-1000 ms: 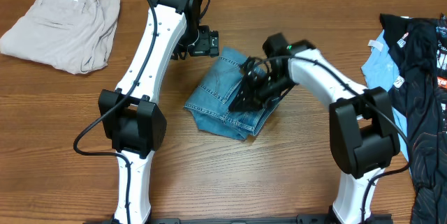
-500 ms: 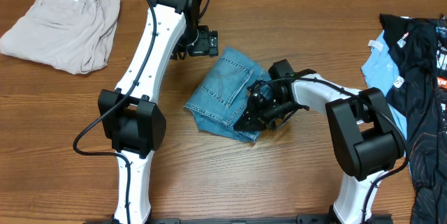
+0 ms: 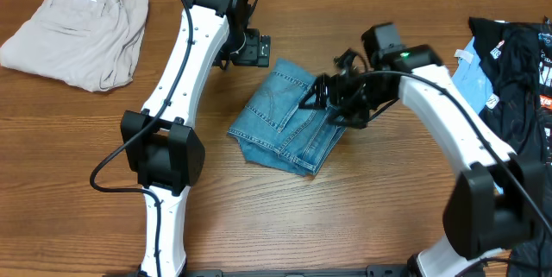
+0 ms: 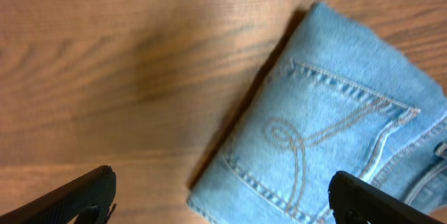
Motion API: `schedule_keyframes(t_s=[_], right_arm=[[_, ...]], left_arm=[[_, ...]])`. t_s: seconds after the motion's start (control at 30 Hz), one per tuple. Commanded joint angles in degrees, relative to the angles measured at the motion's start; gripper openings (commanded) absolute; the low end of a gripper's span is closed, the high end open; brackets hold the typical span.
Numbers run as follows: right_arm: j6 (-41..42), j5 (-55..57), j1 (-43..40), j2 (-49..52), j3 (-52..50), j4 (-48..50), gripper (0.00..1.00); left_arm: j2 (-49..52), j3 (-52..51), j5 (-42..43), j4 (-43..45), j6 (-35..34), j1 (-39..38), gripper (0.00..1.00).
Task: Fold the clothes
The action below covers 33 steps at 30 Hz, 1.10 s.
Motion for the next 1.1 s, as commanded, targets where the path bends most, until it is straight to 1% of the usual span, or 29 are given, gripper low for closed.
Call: schedule_keyframes(t_s=[0.0, 0.17, 0.27, 0.37, 0.47, 0.57, 0.73, 0.9, 1.03, 1.07], right_arm=[[0.7, 6.5, -0.7, -1.6, 1.9, -2.0, 1.0], [0.6, 6.8, -0.7, -1.6, 1.8, -3.0, 1.0], [0.6, 6.9, -0.7, -1.6, 1.8, -3.0, 1.0], [0.6, 6.9, -0.7, -1.6, 1.8, -2.8, 1.0], [0.6, 6.9, -0.7, -1.6, 1.8, -2.7, 1.0], [0.6, 6.9, -0.6, -1.6, 1.8, -2.7, 1.0], [0.6, 6.9, -0.6, -1.6, 1.8, -2.4, 1.0], [0.6, 6.9, -0.6, -1.6, 1.8, -2.3, 1.0], [0.6, 6.9, -0.6, -1.6, 1.8, -2.4, 1.0], [0.6, 6.9, -0.5, -1.6, 1.8, -2.4, 1.0]], left_arm=[[-1.1, -0.8, 1.6, 2.6, 6.6, 1.6, 1.0], [-1.1, -4.3, 13.7, 4.2, 17.5, 3.7, 1.0], [-1.1, -8.3, 16.4, 6.0, 21.2, 4.8, 1.0], [-1.1, -12.5, 19.0, 8.7, 22.5, 5.8, 1.0], [-1.1, -15.9, 27.2, 10.6, 27.5, 7.0, 1.0], [-1.1, -17.9, 33.1, 11.6, 30.4, 8.2, 1.0], [-1.1, -20.6, 36.7, 13.2, 30.4, 9.4, 1.0], [-1.1, -23.4, 36.6, 14.6, 30.1, 9.2, 1.0], [-1.0, -27.0, 34.6, 18.9, 25.5, 9.3, 1.0], [-1.0, -27.7, 34.6, 19.7, 25.2, 9.4, 1.0]])
